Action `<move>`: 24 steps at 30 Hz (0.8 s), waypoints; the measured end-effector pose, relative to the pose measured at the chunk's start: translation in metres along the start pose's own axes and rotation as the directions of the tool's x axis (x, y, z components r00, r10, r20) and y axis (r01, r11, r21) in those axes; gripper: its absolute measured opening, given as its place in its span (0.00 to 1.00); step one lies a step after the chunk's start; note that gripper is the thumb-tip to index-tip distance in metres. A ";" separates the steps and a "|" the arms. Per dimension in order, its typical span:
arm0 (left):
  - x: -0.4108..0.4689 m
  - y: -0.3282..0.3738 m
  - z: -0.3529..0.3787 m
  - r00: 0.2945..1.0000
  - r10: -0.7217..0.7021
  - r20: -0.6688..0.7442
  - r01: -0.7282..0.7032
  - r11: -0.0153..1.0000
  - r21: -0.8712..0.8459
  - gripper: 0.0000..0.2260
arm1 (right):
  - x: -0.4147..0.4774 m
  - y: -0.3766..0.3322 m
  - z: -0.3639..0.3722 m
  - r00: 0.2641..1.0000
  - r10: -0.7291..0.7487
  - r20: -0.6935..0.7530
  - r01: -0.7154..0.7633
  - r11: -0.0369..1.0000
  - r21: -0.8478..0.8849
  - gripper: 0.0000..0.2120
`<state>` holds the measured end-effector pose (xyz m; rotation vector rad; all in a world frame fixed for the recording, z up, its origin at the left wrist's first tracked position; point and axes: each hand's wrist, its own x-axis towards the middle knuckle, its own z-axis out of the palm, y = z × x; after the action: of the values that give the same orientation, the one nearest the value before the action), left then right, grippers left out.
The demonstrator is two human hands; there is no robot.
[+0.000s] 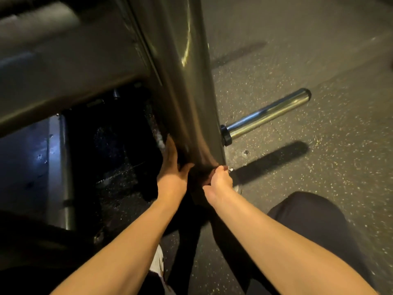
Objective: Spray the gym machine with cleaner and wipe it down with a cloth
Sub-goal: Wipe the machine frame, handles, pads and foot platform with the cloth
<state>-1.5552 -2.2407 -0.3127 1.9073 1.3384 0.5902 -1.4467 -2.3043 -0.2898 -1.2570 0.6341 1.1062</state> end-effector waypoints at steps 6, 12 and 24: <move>0.001 0.028 -0.033 0.998 -0.063 0.003 0.063 0.998 0.019 0.28 | -0.059 -0.049 0.025 0.992 0.043 0.122 -0.040 0.999 -0.034 0.10; -0.022 0.096 -0.090 0.997 -0.045 -0.055 0.046 0.999 0.015 0.15 | -0.131 -0.104 0.003 0.896 0.089 0.436 -0.037 0.991 -0.128 0.16; -0.016 0.225 -0.171 0.951 0.207 -0.230 -0.258 0.941 -0.221 0.18 | -0.235 -0.181 0.058 0.501 0.055 0.864 0.597 0.701 -0.390 0.15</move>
<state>-1.5470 -2.2499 -0.0301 1.8460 1.1035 1.0480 -1.3828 -2.3076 0.0054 -1.1338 -0.8041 1.5090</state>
